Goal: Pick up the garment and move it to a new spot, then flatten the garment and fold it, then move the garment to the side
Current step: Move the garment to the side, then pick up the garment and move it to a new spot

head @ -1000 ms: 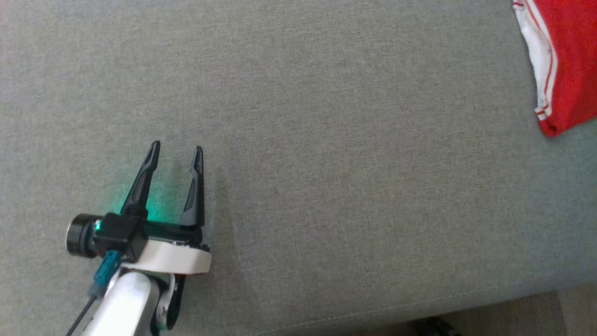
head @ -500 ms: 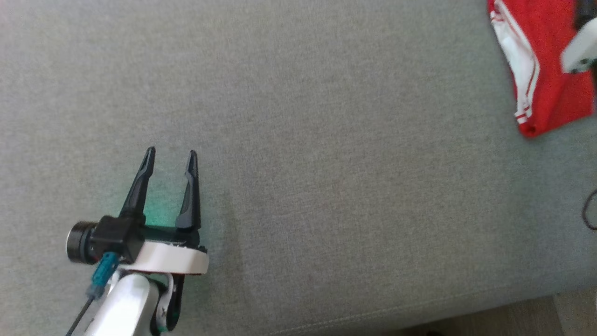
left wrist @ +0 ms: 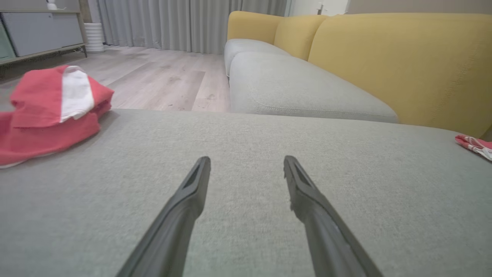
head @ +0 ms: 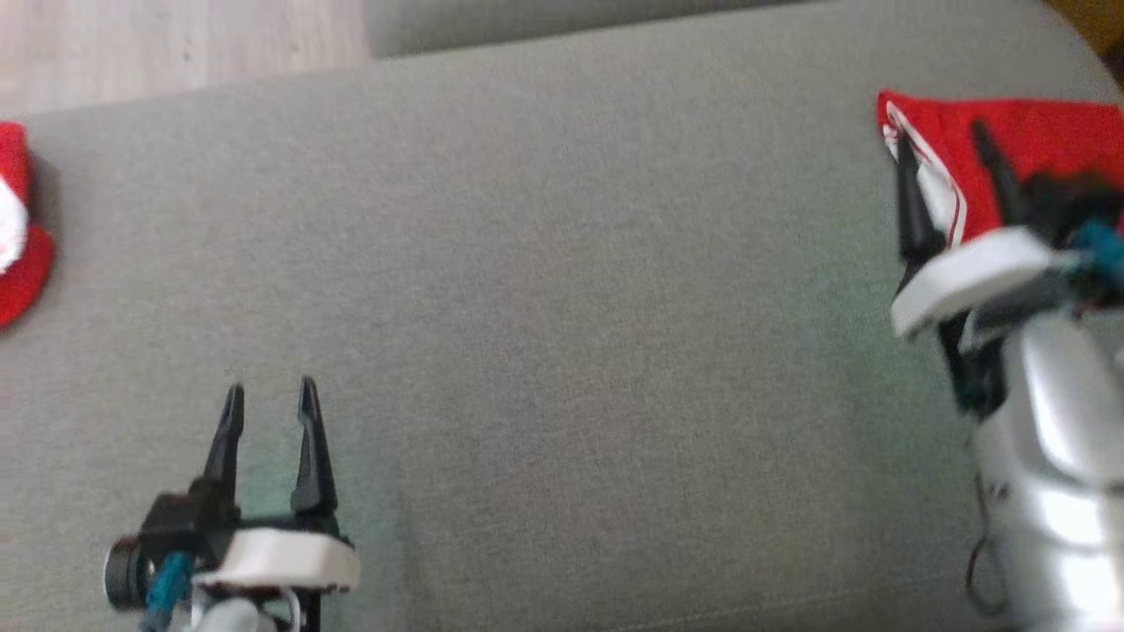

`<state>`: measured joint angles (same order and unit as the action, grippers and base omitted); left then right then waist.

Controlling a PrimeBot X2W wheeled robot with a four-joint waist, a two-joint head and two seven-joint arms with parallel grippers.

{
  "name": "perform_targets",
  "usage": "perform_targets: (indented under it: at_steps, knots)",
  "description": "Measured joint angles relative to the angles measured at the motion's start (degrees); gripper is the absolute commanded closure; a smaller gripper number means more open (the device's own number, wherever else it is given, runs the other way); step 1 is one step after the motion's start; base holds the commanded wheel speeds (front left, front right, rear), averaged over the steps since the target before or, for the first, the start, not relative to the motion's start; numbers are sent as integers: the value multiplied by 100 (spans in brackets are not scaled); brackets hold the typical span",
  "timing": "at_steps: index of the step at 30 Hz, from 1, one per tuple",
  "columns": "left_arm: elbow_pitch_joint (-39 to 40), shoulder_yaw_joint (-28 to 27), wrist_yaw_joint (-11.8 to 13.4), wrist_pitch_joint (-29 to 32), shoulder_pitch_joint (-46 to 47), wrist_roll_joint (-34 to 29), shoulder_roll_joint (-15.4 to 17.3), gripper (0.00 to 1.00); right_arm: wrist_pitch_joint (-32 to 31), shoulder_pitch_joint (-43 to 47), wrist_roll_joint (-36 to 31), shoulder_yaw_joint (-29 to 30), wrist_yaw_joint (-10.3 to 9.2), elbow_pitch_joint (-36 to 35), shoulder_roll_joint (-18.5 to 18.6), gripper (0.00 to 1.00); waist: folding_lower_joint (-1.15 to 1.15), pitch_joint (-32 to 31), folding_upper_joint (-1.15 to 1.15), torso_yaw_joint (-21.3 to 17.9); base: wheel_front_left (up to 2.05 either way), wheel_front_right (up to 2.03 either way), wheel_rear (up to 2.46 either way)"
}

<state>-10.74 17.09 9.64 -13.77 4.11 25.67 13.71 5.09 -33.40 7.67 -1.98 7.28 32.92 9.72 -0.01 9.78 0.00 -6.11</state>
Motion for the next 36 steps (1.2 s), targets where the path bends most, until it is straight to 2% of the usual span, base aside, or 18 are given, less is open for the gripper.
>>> perform_targets:
  at_steps: [6, 7, 9, 11, 15, 23, 36]
  knots:
    - [-13, -34, 53, -44, -499, 10, -73, 0, 45, 1369, -447, 105, 0, -800, -471, 0, -1, -437, 0, 171, 0, 0, 0]
    - [-13, -32, 68, -44, -611, 16, -105, 0, 45, 1842, -509, 120, 0, -1068, -581, 0, 0, -534, 0, 260, 0, 0, 0]
    - [-12, -30, 79, -44, -718, 16, -129, 0, 45, 2262, -602, 169, 0, -1326, -633, 0, 0, -619, 0, 355, 0, 0, 0]
    - [-13, -24, 94, -44, -816, 16, -151, 0, 45, 2624, -604, 189, 0, -1552, -655, 0, 0, -693, 0, 450, 0, 0, 0]
    - [-29, 5, 94, -45, -998, 16, -191, 0, 51, 3184, -102, 37, 0, -1873, -693, 0, 1, -827, 0, 598, 0, 0, 0]
    - [-49, 32, 100, -43, -1137, 48, -196, 0, 238, 3552, 299, -213, 0, -2013, -710, 0, 1, -1008, 0, 711, 0, 0, 0]
    - [-44, 136, 152, 60, -1136, 57, -192, 0, 299, 3549, 401, -328, 0, -1967, -710, 0, 1, -1010, 0, 722, 0, 0, 0]
